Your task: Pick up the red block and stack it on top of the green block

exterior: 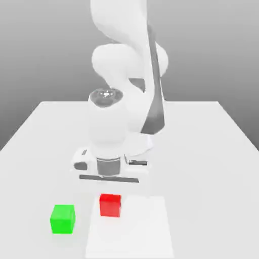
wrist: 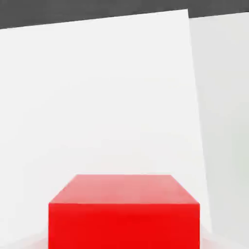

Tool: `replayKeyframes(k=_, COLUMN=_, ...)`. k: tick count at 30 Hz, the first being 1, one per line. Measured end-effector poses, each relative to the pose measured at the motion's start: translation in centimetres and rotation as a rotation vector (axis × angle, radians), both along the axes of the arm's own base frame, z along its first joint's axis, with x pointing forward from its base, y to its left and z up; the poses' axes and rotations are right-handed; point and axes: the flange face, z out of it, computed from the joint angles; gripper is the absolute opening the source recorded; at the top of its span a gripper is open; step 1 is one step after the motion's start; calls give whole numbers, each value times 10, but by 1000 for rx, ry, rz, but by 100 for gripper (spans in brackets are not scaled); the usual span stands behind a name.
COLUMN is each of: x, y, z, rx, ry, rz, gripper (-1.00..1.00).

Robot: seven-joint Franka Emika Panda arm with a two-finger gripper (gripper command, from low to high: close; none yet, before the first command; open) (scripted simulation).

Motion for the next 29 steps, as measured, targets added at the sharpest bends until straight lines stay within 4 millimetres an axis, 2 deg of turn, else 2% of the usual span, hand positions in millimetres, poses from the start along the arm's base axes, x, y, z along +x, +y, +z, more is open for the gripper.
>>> replayKeyframes(k=5, x=-2, y=-1, z=23, rx=-1, ry=8, rz=-25, gripper=-100)
replayKeyframes(k=10, x=12, y=-7, z=35, rx=1, ry=8, rz=-229, gripper=-100)
replayKeyframes(k=15, x=23, y=-24, z=45, rx=3, ry=7, rz=-449, gripper=-100)
replayKeyframes(k=20, x=29, y=-59, z=54, rx=4, ry=7, rz=-709, gripper=-100)
replayKeyframes(k=21, x=28, y=-74, z=50, rx=4, ry=7, rz=-776, gripper=-100)
replayKeyframes(k=22, x=21, y=-107, z=41, rx=5, ry=8, rz=-882, gripper=-100)
replayKeyframes(k=23, x=19, y=-116, z=30, rx=5, ry=8, rz=-918, gripper=-100)
replayKeyframes(k=25, x=18, y=-122, z=7, rx=4, ry=8, rz=-943, gripper=-100)
replayKeyframes(k=26, x=17, y=-123, z=-1, rx=4, ry=8, rz=-947, gripper=100)
replayKeyframes(k=29, x=17, y=-123, z=-1, rx=4, ry=8, rz=-947, gripper=100)
